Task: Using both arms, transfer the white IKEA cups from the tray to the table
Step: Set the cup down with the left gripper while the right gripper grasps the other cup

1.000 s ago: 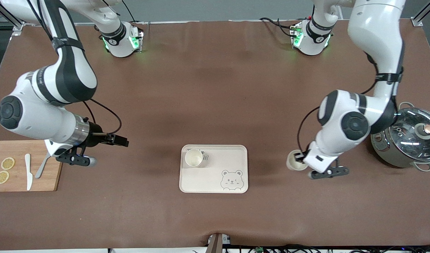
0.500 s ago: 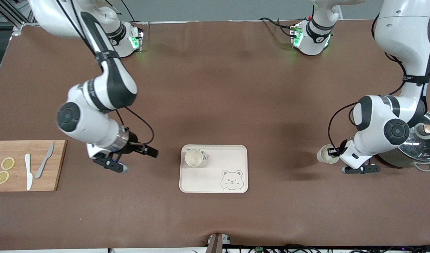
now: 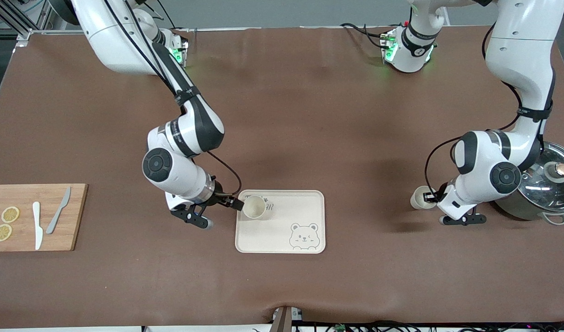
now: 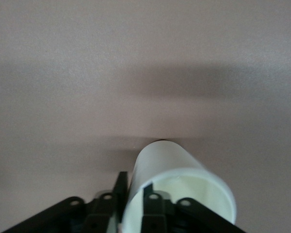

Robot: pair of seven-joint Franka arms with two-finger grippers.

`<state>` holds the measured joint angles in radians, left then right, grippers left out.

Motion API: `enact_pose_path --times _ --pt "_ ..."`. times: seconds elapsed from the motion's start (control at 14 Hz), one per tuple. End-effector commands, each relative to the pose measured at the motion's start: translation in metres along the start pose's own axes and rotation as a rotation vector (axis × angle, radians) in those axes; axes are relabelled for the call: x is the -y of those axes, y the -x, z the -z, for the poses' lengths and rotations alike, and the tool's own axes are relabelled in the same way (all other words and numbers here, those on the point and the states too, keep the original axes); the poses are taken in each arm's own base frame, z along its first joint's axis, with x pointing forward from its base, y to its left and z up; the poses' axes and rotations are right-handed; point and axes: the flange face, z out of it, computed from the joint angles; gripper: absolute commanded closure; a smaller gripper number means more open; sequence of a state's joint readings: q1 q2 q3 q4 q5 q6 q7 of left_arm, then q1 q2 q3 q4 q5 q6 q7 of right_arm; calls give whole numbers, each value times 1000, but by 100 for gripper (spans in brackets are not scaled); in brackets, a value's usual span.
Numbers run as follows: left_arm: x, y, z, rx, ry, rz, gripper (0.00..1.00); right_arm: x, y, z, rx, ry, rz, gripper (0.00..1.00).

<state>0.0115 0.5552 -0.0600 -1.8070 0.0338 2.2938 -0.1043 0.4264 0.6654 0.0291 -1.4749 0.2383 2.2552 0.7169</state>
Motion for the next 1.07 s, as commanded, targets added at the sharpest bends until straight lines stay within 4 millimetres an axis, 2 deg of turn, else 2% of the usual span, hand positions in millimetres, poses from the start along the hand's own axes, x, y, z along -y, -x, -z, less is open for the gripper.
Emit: enact_pose_path --times 0.0,0.21,0.5,0.64,0.86,1.0 --pt "0 -1 34 -43 -3 -17 0 15 8 -19 -11 -8 -32 1" --pt "1 5 93 -76 -9 -18 0 29 23 -45 -39 -31 -58 18" --pt "2 25 173 -119 -18 -22 0 24 23 -60 -32 -16 -66 72" --pt "3 40 210 -130 -23 -32 0 24 23 -61 -33 -13 -63 100" --pt "-3 66 256 -135 -28 -40 0 21 19 -56 -38 -5 -57 100" --pt "-5 82 279 -126 1 -29 0 21 13 -43 -33 -10 -67 100"
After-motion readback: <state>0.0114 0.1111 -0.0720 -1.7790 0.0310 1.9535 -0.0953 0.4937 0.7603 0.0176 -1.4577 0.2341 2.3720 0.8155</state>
